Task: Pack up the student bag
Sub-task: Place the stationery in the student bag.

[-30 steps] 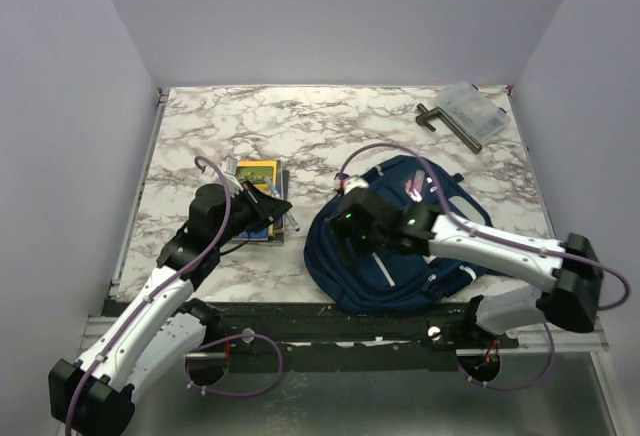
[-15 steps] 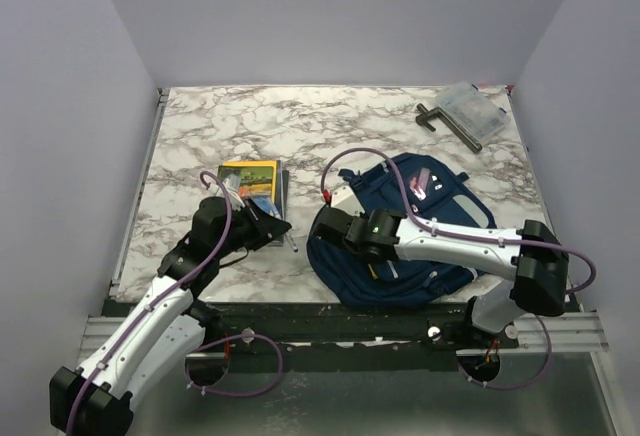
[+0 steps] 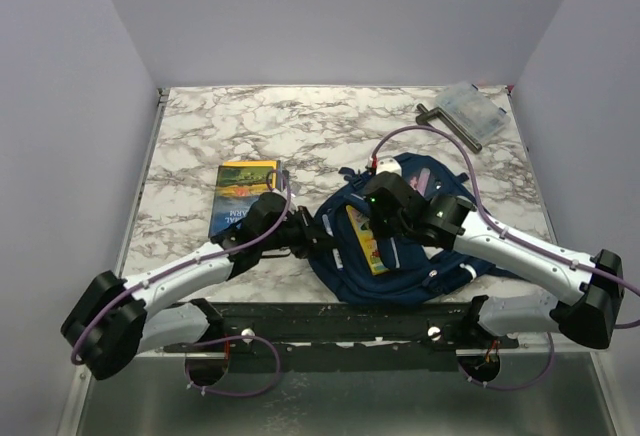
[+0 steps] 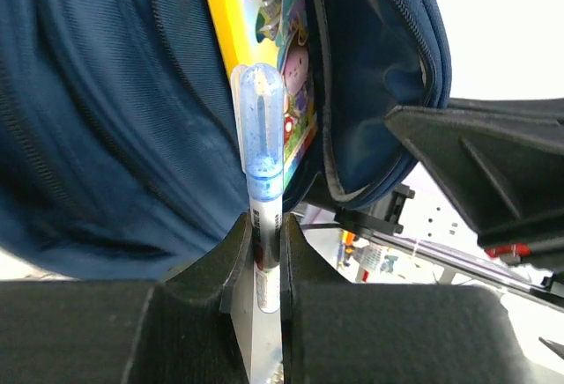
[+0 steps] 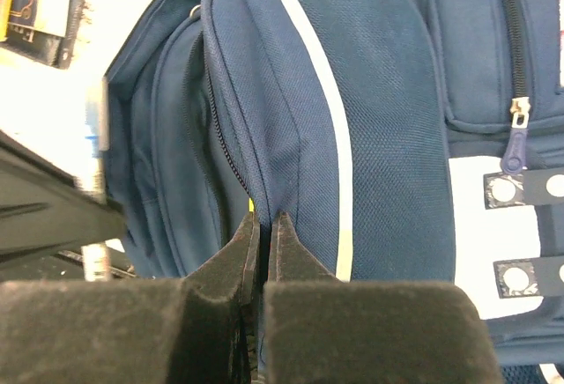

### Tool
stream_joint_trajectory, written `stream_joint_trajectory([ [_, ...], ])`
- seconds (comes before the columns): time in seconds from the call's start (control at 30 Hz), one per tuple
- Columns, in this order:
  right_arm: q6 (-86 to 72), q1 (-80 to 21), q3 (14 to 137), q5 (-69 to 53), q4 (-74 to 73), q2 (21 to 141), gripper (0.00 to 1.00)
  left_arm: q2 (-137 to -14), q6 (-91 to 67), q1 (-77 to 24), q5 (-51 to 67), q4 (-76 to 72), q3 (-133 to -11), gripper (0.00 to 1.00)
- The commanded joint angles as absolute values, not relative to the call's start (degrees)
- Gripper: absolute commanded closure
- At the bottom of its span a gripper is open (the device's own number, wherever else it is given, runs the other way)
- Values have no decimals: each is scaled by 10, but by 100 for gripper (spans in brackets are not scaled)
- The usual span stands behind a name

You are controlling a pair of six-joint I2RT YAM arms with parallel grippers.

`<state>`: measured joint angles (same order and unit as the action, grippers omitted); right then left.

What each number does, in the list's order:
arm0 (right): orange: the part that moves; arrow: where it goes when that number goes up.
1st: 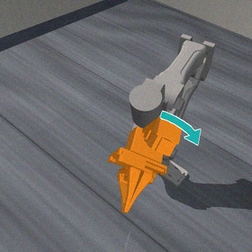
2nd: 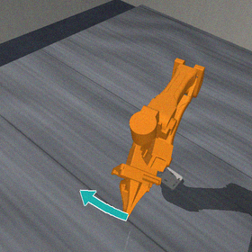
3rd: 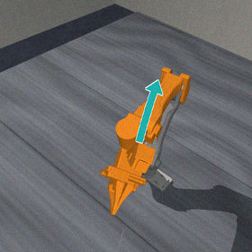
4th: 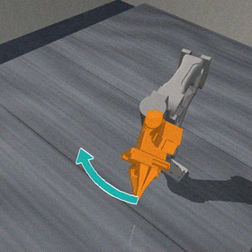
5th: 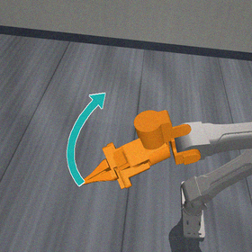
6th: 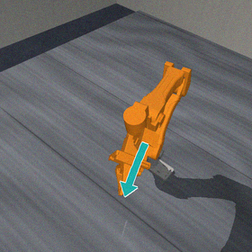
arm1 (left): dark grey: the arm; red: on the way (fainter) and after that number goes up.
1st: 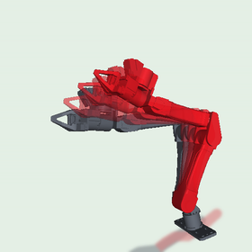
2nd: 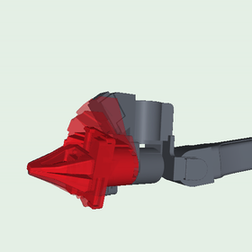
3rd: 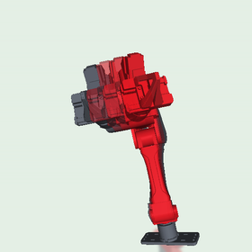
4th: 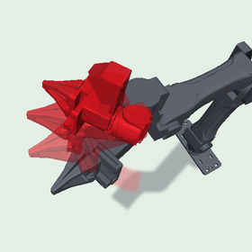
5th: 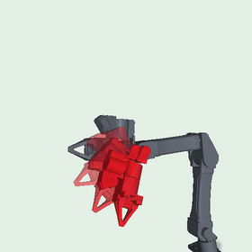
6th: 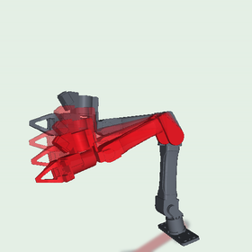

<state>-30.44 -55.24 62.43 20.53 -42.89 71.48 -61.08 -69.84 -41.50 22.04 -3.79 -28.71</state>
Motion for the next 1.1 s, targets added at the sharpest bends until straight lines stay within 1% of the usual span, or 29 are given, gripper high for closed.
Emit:
stream_joint_trajectory([
  [0.0,-322,-552,622,151,-360,703,100,-680,-764,-443,232,-125,-329,99],
  [0.17,-321,-551,614,141,-347,693,100,-746,-798,-453,212,-139,-356,99],
  [0.23,-319,-551,615,142,-348,690,99,-759,-789,-459,182,-139,-361,98],
  [0.37,-316,-551,613,146,-347,683,99,-791,-754,-471,153,-138,-370,91],
  [0.47,-315,-550,609,142,-345,678,100,-818,-753,-473,152,-139,-367,91],
  [0.67,-319,-550,594,142,-341,666,100,-835,-738,-473,131,-137,-365,91],
  [0.87,-318,-550,596,132,-335,672,99,-879,-739,-483,136,-137,-395,90],
  [0.97,-317,-550,600,133,-334,673,99,-892,-735,-491,144,-137,-403,74],
  [1.07,-314,-550,600,141,-337,676,100,-882,-728,-491,154,-137,-403,55],
])
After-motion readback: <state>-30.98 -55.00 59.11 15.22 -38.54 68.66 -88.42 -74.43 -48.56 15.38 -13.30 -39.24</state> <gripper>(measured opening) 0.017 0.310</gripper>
